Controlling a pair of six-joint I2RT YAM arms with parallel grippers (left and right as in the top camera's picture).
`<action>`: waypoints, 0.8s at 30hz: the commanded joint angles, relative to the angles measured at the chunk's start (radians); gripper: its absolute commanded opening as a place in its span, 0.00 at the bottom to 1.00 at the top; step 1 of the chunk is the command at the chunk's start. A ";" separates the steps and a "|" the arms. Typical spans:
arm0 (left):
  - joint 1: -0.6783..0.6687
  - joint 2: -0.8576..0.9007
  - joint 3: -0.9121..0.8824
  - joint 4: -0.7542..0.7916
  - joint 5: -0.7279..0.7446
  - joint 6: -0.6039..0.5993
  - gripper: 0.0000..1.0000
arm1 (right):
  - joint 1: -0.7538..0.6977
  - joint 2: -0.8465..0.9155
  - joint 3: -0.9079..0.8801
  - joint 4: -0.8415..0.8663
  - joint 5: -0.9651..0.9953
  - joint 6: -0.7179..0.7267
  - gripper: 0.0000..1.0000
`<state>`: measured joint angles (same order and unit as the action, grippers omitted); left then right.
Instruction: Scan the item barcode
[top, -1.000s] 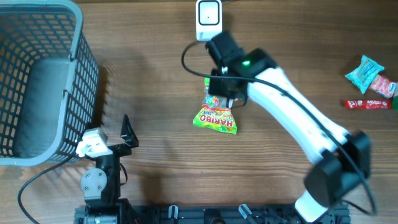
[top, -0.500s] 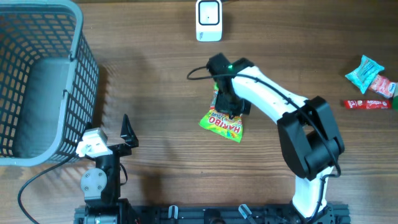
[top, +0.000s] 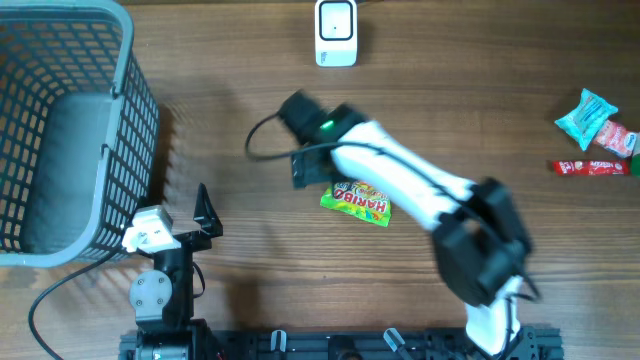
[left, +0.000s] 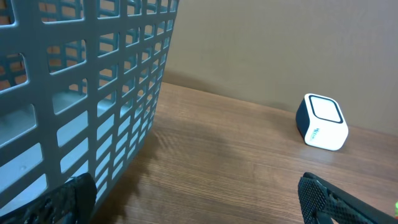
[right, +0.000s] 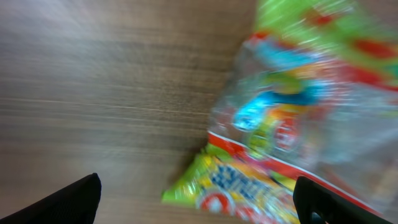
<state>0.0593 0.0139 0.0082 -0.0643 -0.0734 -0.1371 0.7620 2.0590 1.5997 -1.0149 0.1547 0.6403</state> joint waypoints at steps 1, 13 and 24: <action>0.002 -0.007 -0.003 0.000 -0.010 -0.002 1.00 | 0.024 0.107 0.009 0.002 0.197 0.105 1.00; 0.002 -0.007 -0.003 0.000 -0.010 -0.002 1.00 | -0.005 0.176 0.013 -0.026 0.328 0.250 0.92; 0.002 -0.007 -0.003 0.000 -0.010 -0.002 1.00 | -0.005 0.148 0.105 -0.156 0.079 -0.019 0.04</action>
<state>0.0593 0.0139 0.0082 -0.0643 -0.0734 -0.1371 0.7597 2.2192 1.6138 -1.1847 0.4530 0.8371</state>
